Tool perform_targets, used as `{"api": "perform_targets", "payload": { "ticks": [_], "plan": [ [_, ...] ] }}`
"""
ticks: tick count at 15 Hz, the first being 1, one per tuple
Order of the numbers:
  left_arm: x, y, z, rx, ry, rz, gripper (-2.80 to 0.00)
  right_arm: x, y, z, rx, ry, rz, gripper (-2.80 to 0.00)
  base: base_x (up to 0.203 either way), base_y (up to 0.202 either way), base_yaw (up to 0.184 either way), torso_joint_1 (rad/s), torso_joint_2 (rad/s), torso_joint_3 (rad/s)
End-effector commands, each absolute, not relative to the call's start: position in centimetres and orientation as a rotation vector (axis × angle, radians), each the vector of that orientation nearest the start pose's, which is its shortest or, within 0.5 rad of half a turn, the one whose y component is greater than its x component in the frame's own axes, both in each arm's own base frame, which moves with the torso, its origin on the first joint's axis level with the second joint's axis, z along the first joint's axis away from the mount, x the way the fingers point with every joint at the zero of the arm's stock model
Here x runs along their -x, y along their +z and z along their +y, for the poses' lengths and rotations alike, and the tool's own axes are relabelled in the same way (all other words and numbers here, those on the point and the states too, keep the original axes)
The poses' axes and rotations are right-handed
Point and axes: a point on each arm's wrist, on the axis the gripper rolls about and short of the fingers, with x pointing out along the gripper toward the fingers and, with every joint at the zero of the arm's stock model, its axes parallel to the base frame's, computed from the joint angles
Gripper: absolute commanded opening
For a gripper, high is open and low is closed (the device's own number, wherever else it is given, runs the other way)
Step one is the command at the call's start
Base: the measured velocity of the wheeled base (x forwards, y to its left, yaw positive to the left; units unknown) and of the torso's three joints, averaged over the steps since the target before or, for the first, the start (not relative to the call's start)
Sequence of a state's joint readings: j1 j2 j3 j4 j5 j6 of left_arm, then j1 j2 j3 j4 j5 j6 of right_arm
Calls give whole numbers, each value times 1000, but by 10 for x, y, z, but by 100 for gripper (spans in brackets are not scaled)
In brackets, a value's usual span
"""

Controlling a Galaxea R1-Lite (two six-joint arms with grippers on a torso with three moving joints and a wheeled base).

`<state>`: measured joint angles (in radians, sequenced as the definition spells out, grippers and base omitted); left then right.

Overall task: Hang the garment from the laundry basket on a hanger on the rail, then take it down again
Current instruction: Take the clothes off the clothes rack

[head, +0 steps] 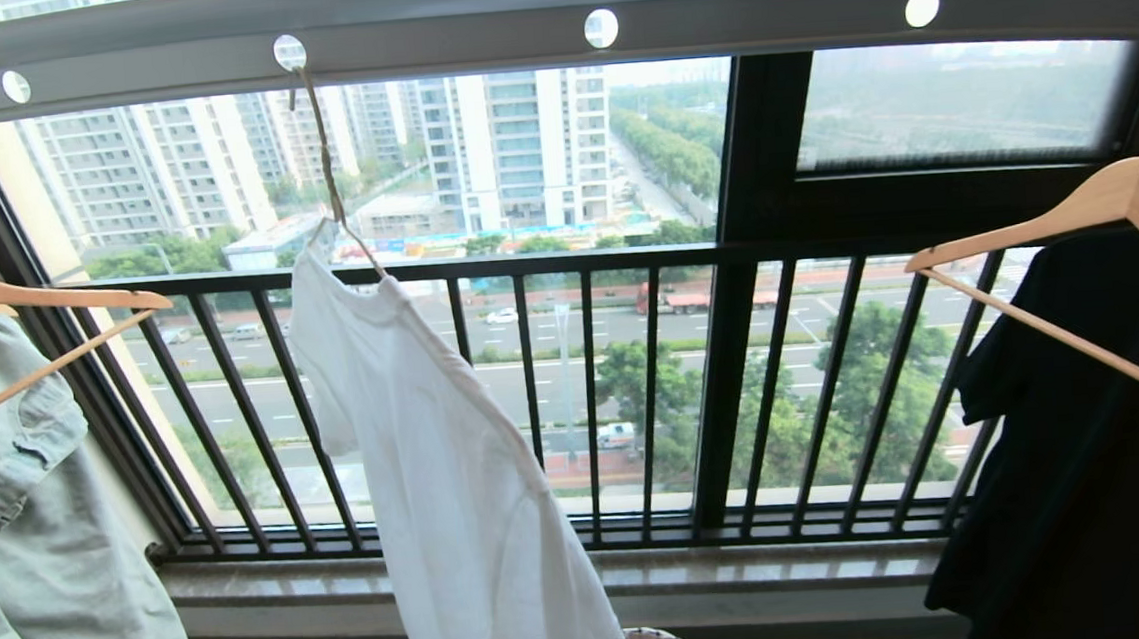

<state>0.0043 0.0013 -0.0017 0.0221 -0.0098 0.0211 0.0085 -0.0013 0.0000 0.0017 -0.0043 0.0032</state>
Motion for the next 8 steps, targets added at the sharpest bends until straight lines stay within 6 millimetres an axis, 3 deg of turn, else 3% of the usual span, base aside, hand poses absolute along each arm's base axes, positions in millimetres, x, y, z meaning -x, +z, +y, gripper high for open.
{"api": "perform_targets", "payload": {
  "ticks": [1, 8],
  "plan": [
    [23, 74, 0, -21, -4, 22, -280, 23, 75, 0, -3, 5, 2, -280, 0, 0, 0, 0, 0, 0],
    [23, 74, 0, -21, -5, 21, -280, 23, 75, 0, -3, 5, 2, -280, 0, 0, 0, 0, 0, 0]
  ]
}}
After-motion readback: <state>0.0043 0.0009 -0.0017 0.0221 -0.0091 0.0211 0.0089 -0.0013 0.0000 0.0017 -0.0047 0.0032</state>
